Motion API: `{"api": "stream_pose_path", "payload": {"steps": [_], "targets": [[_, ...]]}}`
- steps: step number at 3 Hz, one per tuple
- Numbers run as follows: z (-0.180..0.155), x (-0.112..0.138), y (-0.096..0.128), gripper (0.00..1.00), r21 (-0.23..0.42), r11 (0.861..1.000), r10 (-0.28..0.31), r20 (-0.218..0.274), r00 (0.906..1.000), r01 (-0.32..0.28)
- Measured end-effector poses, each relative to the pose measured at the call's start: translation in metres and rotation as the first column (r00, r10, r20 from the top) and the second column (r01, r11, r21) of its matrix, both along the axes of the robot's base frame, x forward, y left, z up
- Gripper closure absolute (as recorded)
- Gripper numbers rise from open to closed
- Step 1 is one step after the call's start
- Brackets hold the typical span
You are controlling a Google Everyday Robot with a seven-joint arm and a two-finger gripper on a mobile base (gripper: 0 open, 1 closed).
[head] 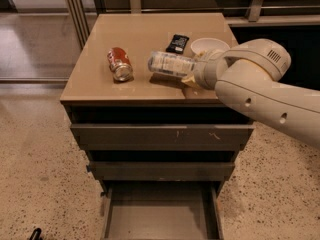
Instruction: Pick blue plastic bottle from bottom drawer and place on counter
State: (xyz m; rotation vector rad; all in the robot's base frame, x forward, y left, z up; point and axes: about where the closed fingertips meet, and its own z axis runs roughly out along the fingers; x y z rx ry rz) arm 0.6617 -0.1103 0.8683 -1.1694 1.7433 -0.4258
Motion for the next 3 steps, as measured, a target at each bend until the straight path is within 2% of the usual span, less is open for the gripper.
{"api": "stream_pose_path", "payload": {"steps": [3], "targets": [[0.0,0.0,0.0,0.12,0.0,1.0,0.0,0.0,1.0,0.0]]}}
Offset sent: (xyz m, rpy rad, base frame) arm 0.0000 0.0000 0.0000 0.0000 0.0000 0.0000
